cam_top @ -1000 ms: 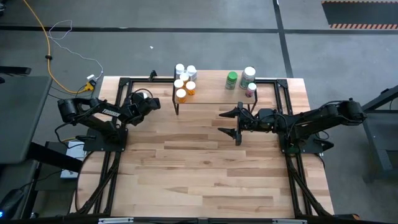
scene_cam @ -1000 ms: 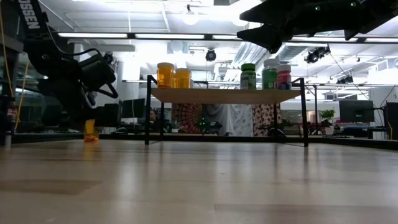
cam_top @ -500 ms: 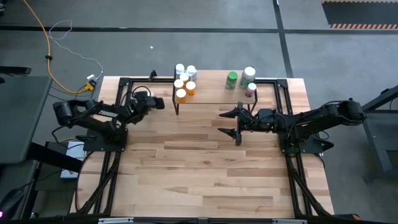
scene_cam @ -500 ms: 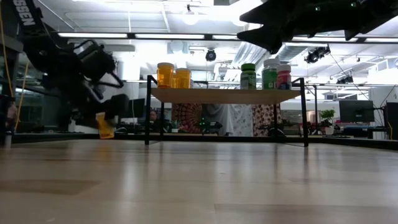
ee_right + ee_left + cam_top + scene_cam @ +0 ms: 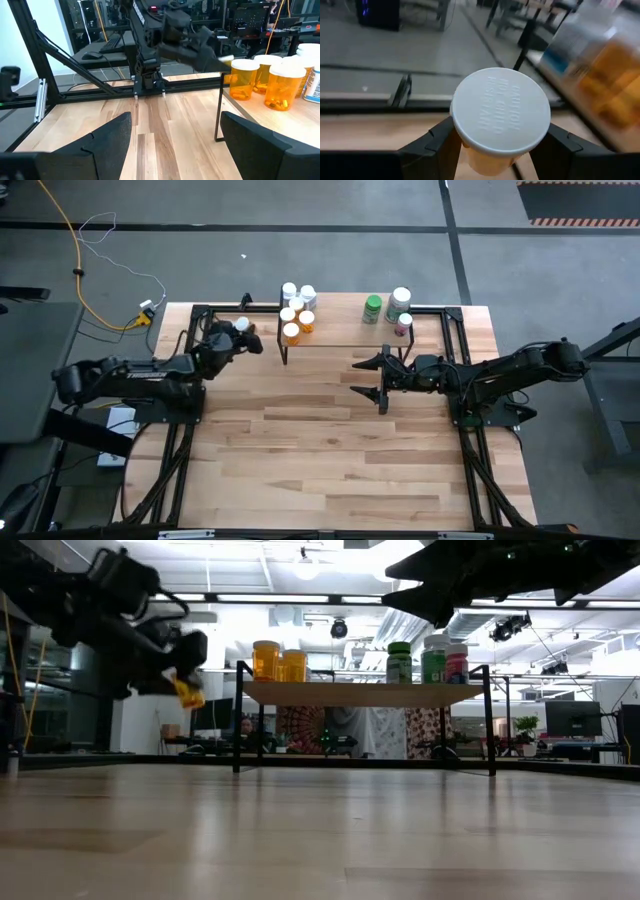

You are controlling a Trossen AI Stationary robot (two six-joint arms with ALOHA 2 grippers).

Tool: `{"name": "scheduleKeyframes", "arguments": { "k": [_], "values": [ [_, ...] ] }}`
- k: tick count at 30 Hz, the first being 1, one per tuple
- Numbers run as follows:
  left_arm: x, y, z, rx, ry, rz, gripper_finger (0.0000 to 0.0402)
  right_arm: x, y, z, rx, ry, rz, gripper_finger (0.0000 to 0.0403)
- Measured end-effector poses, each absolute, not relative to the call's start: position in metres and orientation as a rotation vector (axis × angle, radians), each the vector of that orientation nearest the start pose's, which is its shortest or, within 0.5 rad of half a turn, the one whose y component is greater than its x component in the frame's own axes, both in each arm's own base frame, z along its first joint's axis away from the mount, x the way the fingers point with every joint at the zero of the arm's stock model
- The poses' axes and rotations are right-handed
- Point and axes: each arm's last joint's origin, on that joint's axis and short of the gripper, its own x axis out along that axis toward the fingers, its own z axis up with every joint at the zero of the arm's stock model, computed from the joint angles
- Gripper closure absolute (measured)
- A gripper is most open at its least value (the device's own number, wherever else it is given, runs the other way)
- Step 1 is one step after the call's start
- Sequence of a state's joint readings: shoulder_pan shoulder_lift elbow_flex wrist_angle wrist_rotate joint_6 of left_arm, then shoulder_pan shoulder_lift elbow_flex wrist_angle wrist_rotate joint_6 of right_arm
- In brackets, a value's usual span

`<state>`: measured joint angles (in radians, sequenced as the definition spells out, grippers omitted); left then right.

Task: Pick and place medicine bottles onto shelf by color
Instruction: Put the orange pill bottle on the shelf

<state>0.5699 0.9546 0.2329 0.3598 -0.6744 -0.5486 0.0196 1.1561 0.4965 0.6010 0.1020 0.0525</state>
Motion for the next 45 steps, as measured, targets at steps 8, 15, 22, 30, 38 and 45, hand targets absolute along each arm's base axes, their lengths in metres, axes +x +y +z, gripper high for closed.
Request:
{"name": "scheduleKeyframes", "arguments": {
  "k": [8, 15, 22, 30, 38, 45],
  "values": [
    [0.126, 0.094, 0.203, -0.375, -0.143, 1.266, 0.0213, 0.24, 0.002, 0.237, 0.049, 0.056, -0.084, 0.0107],
    [0.129, 0.074, 0.218, -0.378, -0.196, 1.098, 0.0213, 0.24, 0.002, 0.237, 0.049, 0.056, -0.084, 0.0107],
    [0.15, 0.047, 0.261, -0.3, -0.199, 0.899, 0.0213, 0.24, 0.002, 0.238, 0.05, 0.038, -0.083, 0.0107],
    [0.195, -0.001, 0.275, -0.163, -0.03, 0.811, 0.0213, 0.24, 0.002, 0.249, 0.048, -0.061, -0.08, 0.0107],
    [0.263, -0.029, 0.243, -0.094, 0.138, 0.816, 0.0213, 0.234, 0.002, 0.258, 0.063, -0.108, -0.077, 0.0107],
    [0.324, -0.02, 0.241, 0.004, 0.24, 0.887, 0.0213, 0.226, 0.008, 0.267, 0.077, -0.145, -0.047, 0.0107]
  ]
}}
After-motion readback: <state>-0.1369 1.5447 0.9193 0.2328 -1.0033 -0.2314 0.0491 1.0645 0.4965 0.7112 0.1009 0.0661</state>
